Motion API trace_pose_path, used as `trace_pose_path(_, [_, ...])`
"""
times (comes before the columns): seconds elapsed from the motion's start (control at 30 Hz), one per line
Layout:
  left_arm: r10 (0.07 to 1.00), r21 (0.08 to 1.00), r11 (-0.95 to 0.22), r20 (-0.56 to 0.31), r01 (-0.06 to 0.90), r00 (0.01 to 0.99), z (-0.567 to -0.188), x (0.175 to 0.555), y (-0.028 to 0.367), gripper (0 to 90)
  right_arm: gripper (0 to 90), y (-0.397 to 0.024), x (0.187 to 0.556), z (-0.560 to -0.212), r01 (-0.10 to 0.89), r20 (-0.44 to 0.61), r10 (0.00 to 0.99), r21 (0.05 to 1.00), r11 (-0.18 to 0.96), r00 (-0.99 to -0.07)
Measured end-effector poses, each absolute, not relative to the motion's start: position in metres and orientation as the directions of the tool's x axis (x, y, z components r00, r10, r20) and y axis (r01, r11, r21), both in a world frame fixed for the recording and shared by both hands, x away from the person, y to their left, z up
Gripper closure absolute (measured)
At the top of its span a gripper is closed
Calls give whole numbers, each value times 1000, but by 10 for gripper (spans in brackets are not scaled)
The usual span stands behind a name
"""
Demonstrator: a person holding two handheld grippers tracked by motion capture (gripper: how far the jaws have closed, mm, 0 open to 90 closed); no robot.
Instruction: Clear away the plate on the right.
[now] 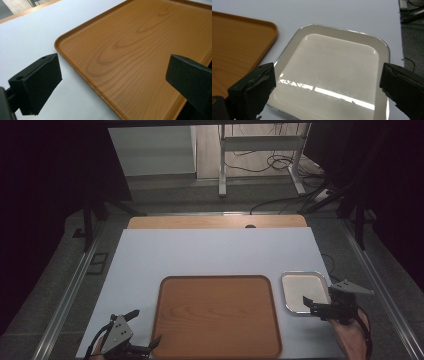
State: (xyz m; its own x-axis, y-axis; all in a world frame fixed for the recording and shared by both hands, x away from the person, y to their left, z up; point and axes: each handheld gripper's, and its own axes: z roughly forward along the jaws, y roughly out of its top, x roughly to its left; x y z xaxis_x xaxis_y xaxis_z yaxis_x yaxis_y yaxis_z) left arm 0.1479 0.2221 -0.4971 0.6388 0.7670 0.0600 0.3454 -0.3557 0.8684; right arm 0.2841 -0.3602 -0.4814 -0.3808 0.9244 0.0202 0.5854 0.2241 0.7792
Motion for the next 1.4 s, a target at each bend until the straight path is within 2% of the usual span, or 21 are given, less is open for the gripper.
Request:
trace_pose_path(0.47, [771, 876, -340, 51, 342, 634, -496, 147, 224, 9, 1, -377, 300, -483, 651, 39, 958, 742, 162, -284])
trace_pose_path(0.67, [773, 872, -350, 62, 342, 631, -496, 147, 224, 11, 93, -389, 306, -481, 681, 54, 968, 721, 132, -245])
trace_pose_path(0.77, [775, 872, -347, 60, 345, 629, -496, 148, 225, 11, 198, -397, 311, -482, 711, 67, 973, 694, 113, -220])
trace_pose_path(0.8, [775, 872, -347, 60, 345, 629, -496, 148, 225, 11, 198, -397, 311, -482, 711, 67, 973, 694, 113, -220])
trace_pose_path(0.87, [774, 873, -346, 58, 344, 631, -496, 148, 225, 11, 254, -402, 314, -482, 732, 90, 973, 675, 97, -212])
trace_pose_path(1.0, [771, 872, -349, 58, 344, 634, -496, 148, 225, 11, 393, -410, 319, -481, 745, 110, 976, 664, 70, -190])
trace_pose_path(1.03, [771, 870, -352, 60, 345, 634, -496, 149, 225, 11, 463, -413, 322, -482, 753, 125, 975, 655, 56, -181])
trace_pose_path(1.07, [771, 869, -354, 62, 346, 634, -497, 149, 225, 11, 463, -413, 322, -482, 753, 125, 975, 655, 56, -181])
trace_pose_path(1.1, [772, 866, -359, 66, 348, 632, -497, 149, 225, 10, 533, -415, 326, -484, 765, 132, 976, 641, 50, -174])
trace_pose_path(1.4, [774, 860, -366, 70, 356, 629, -498, 149, 224, 8, 709, -418, 340, -492, 813, 166, 974, 581, 32, -156])
